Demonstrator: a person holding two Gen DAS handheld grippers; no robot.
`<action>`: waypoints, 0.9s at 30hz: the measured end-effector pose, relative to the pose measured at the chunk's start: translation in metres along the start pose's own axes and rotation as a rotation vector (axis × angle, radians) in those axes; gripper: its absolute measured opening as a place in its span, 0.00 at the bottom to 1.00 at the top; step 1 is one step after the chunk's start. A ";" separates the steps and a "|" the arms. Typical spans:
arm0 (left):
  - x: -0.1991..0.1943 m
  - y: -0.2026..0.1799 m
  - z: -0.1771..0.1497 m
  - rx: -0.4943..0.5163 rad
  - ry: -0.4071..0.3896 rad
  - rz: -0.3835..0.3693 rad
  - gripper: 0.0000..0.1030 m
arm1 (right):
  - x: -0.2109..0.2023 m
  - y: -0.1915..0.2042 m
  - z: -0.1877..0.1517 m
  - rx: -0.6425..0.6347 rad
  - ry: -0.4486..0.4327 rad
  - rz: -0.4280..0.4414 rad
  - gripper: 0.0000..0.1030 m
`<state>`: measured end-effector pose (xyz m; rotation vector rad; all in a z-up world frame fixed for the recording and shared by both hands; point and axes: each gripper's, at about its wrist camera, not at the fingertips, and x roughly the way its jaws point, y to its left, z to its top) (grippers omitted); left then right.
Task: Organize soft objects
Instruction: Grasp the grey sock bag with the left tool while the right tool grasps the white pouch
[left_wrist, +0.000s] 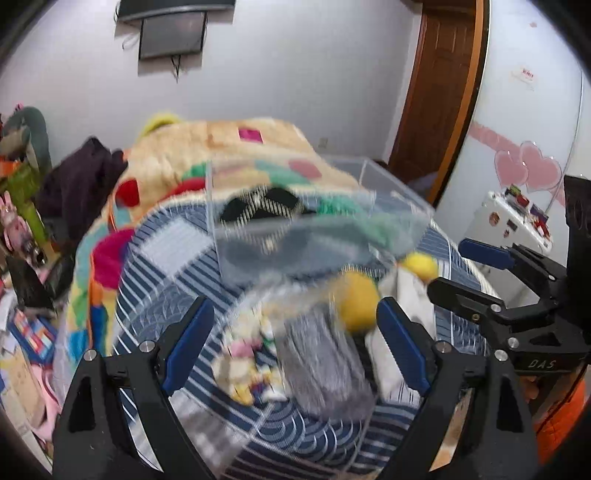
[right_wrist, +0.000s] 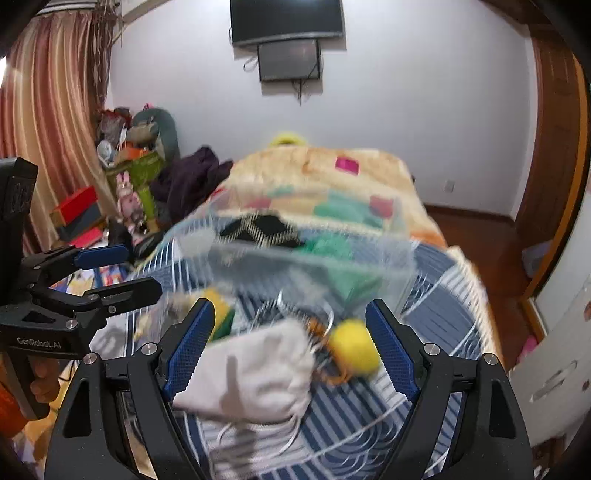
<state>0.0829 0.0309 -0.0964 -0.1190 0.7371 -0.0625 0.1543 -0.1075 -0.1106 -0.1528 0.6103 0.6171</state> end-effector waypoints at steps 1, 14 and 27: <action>0.003 -0.002 -0.005 0.006 0.010 0.004 0.88 | 0.003 0.002 -0.005 -0.005 0.015 0.002 0.80; 0.026 0.001 -0.038 -0.071 0.067 -0.056 0.68 | 0.038 0.004 -0.048 0.044 0.173 0.086 0.78; 0.003 -0.006 -0.036 -0.037 0.002 -0.076 0.30 | 0.014 -0.008 -0.049 0.081 0.078 0.084 0.21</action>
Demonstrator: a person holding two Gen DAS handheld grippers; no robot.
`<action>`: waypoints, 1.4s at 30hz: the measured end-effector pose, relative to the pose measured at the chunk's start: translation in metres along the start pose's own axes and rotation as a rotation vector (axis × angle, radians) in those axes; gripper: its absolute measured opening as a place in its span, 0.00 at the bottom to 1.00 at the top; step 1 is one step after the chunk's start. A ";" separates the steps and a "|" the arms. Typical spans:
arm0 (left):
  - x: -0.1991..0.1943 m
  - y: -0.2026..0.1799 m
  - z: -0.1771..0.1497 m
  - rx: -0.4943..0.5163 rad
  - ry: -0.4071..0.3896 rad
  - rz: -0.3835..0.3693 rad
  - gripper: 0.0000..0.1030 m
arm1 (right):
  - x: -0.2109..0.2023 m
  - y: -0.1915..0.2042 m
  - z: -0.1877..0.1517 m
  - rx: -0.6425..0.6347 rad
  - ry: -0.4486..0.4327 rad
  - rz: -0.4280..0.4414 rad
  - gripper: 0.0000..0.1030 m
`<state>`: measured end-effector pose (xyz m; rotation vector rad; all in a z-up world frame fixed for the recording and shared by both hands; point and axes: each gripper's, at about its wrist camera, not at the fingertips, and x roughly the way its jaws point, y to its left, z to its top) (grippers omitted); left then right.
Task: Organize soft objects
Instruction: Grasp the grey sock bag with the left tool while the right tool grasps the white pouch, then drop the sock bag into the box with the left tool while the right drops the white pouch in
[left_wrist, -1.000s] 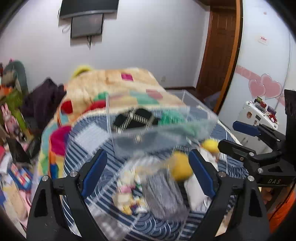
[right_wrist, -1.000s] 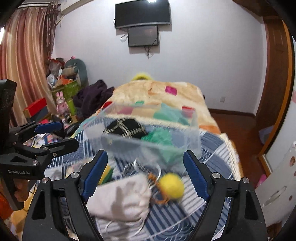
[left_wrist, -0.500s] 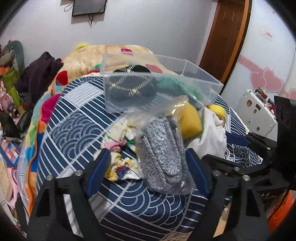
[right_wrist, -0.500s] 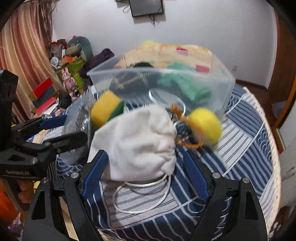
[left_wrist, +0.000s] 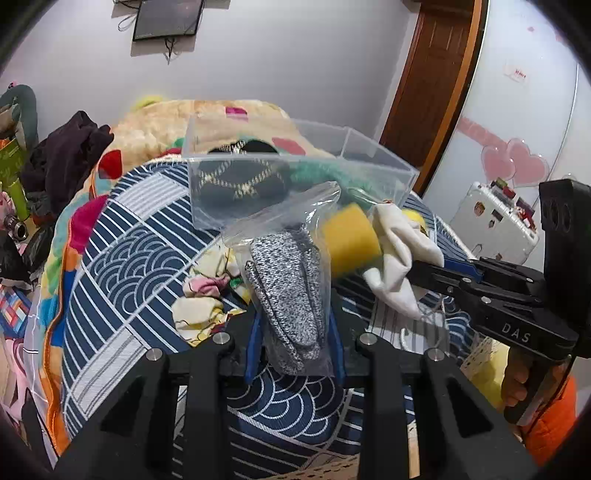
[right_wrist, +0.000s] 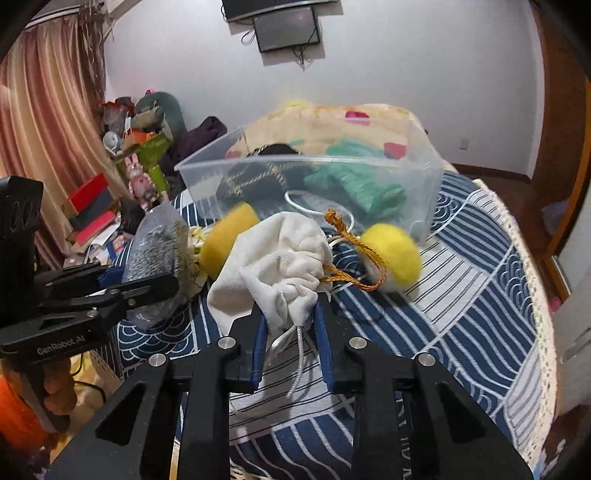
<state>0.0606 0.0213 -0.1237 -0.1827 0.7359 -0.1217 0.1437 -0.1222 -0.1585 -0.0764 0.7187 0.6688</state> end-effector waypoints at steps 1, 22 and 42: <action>-0.004 0.000 0.002 0.001 -0.009 0.000 0.29 | -0.003 -0.001 0.000 0.003 -0.011 0.000 0.21; -0.040 0.007 0.074 0.016 -0.196 0.022 0.29 | -0.067 -0.005 0.056 -0.043 -0.291 -0.058 0.20; 0.039 0.015 0.134 0.045 -0.132 0.133 0.29 | -0.006 -0.010 0.113 -0.009 -0.278 -0.113 0.20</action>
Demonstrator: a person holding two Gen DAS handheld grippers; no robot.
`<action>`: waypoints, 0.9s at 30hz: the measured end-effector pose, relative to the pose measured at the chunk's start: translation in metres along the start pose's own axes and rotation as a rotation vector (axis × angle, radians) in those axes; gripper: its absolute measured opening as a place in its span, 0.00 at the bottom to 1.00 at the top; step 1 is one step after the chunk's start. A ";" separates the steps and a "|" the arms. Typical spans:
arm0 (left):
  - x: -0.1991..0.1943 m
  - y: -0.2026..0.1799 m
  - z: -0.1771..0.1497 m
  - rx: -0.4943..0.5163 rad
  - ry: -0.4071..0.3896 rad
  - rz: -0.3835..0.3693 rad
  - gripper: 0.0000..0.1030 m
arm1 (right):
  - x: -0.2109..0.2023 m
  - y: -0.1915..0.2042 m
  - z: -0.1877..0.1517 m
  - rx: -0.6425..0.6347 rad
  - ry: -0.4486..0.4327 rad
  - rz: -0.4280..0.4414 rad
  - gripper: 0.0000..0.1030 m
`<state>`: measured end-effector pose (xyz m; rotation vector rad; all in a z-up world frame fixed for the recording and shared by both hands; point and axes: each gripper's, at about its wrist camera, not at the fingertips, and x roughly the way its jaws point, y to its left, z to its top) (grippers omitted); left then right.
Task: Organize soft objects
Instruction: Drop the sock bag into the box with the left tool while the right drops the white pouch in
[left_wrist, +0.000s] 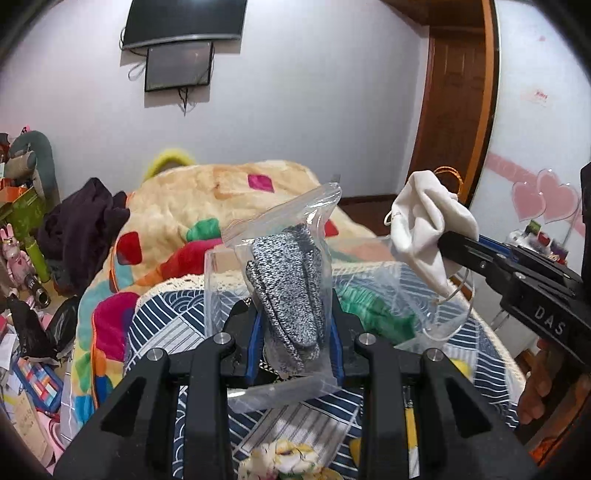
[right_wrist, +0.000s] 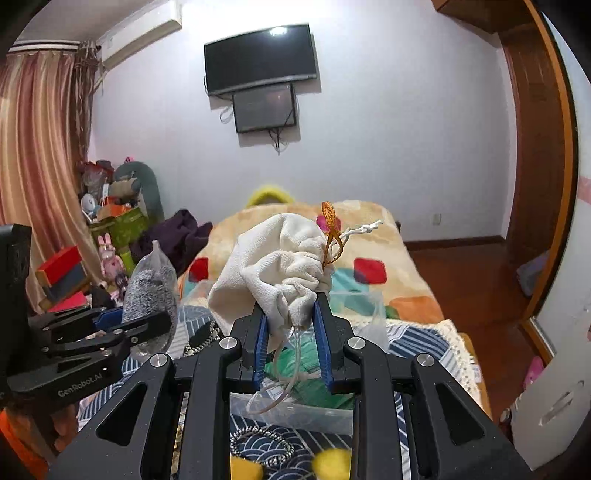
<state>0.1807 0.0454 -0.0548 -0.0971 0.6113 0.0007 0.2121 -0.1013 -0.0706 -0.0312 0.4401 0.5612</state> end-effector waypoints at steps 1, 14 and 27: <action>0.007 0.001 0.000 -0.001 0.015 0.003 0.29 | 0.006 0.000 -0.002 0.002 0.018 0.001 0.20; 0.064 -0.009 -0.013 0.034 0.180 -0.033 0.29 | 0.060 -0.004 -0.020 0.046 0.237 0.045 0.20; 0.057 -0.008 -0.011 0.017 0.175 -0.034 0.49 | 0.064 -0.001 -0.023 -0.002 0.305 0.035 0.29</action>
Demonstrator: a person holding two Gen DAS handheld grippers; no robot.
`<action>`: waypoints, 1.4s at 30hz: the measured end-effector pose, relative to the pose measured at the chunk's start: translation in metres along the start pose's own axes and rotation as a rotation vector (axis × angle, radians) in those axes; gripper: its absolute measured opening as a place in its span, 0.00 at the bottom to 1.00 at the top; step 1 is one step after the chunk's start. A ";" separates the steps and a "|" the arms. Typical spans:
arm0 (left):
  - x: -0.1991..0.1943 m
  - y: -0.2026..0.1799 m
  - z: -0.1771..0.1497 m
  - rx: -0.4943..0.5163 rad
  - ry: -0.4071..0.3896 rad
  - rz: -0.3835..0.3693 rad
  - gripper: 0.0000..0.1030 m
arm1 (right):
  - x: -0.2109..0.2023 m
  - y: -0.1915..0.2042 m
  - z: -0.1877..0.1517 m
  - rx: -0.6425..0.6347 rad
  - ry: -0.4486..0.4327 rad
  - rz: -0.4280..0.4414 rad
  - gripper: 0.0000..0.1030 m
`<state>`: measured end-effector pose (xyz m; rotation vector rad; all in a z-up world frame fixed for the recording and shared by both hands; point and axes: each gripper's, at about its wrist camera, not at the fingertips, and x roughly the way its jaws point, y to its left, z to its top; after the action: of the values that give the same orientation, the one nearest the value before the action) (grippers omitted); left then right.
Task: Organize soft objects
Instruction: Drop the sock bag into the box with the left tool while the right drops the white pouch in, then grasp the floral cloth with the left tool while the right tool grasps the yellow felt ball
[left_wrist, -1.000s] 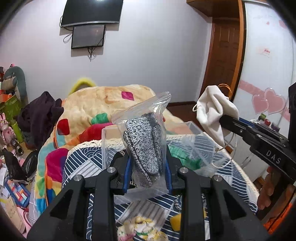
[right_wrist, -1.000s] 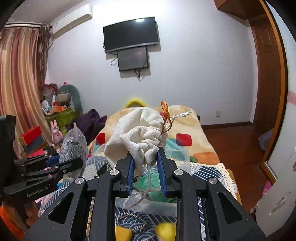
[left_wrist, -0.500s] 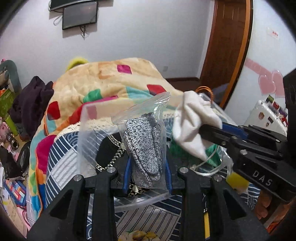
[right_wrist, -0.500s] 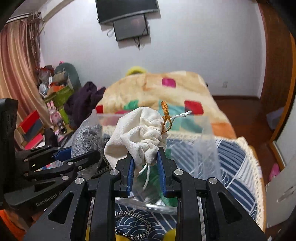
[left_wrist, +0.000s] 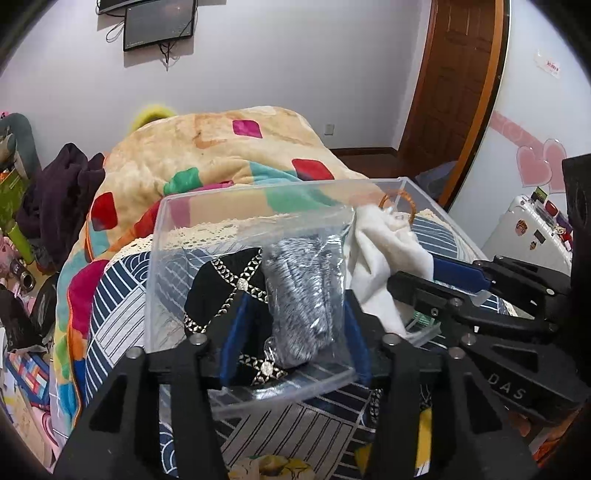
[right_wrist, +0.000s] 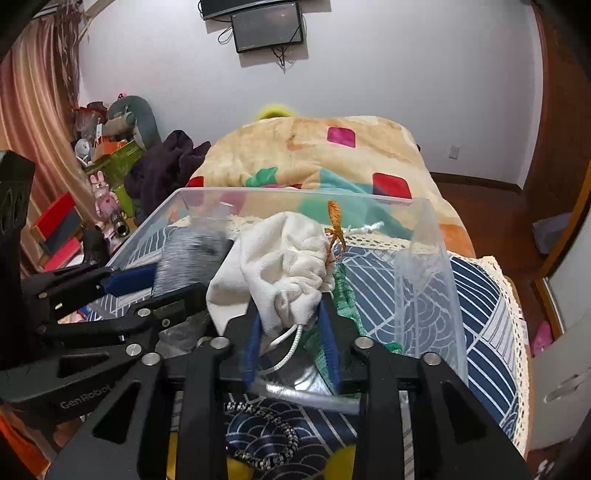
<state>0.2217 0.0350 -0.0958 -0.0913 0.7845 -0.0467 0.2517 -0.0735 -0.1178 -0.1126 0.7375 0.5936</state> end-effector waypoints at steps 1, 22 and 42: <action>-0.003 0.001 -0.001 0.006 -0.004 -0.005 0.49 | -0.003 0.000 -0.001 -0.005 -0.002 -0.006 0.32; -0.102 0.010 -0.032 0.023 -0.160 -0.012 0.71 | -0.083 0.001 -0.015 -0.046 -0.229 -0.079 0.74; -0.036 0.009 -0.116 0.033 0.099 0.028 0.71 | -0.037 -0.033 -0.087 0.057 0.009 -0.123 0.74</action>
<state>0.1147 0.0397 -0.1529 -0.0470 0.8835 -0.0378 0.1958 -0.1440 -0.1617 -0.1067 0.7499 0.4544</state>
